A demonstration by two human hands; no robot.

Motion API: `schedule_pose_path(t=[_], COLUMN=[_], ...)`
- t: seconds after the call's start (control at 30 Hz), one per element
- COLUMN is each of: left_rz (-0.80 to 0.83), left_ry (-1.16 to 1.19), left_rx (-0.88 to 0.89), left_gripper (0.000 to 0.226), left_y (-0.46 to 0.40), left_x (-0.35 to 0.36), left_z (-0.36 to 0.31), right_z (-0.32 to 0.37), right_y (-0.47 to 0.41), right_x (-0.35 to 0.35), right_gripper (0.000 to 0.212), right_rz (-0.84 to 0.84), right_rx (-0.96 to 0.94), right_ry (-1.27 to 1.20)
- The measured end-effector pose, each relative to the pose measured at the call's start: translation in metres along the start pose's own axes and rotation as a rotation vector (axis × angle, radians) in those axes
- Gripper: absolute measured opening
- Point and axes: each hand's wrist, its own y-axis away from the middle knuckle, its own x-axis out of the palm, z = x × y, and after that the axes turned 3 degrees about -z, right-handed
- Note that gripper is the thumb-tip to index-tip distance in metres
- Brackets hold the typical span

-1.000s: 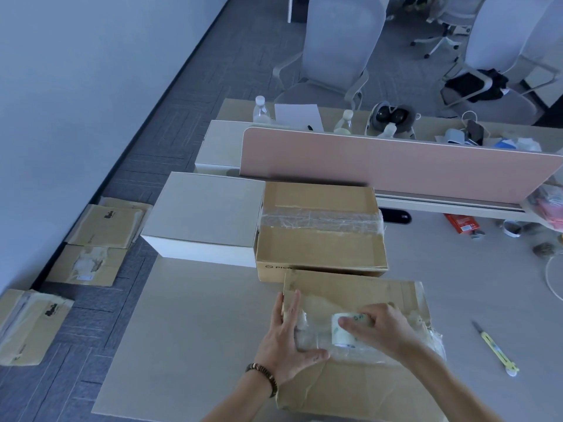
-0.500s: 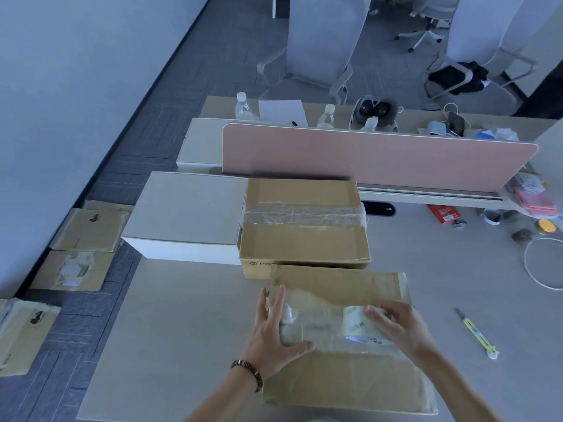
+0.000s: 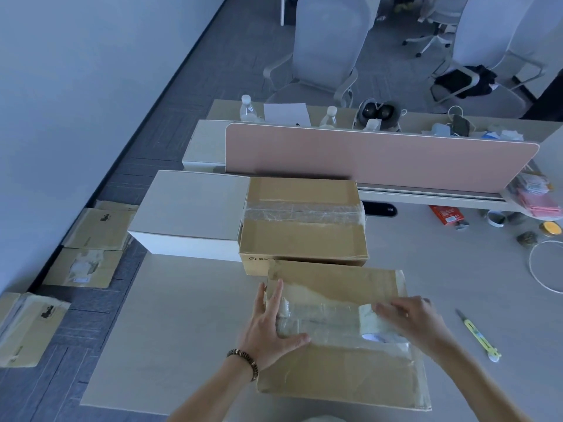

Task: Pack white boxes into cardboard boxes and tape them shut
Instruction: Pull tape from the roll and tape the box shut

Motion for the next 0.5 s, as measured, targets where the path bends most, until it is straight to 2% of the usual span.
schedule_pose_path(t=[0.1,0.17,0.3,0.4,0.5], left_rz=[0.004,0.0,0.005,-0.073,-0.074], left_ry=[-0.068,-0.128,-0.482,-0.628,-0.691], left_rx=[-0.022,-0.042,-0.014,0.041,0.155], left_gripper=[0.125,0.124,0.124,0.122,0.099], left_y=[0.002,0.001,0.001,0.002,0.007], left_x=[0.0,-0.002,-0.001,0.003,0.022], left_z=[-0.003,-0.007,-0.014,-0.023,-0.034], right_z=[-0.008,-0.011,-0.005,0.003,-0.002], right_y=[0.002,0.001,-0.004,-0.004,-0.007], right_x=[-0.013,-0.016,-0.013,-0.011,-0.006], right_gripper=[0.069,0.066,0.037,0.043,0.042], right_rz=[-0.061,-0.079,-0.086,-0.02,-0.042], right_rx=[-0.023,-0.044,-0.114,-0.118,-0.15], right_ry=[0.249,0.3,0.203,0.147,0.096])
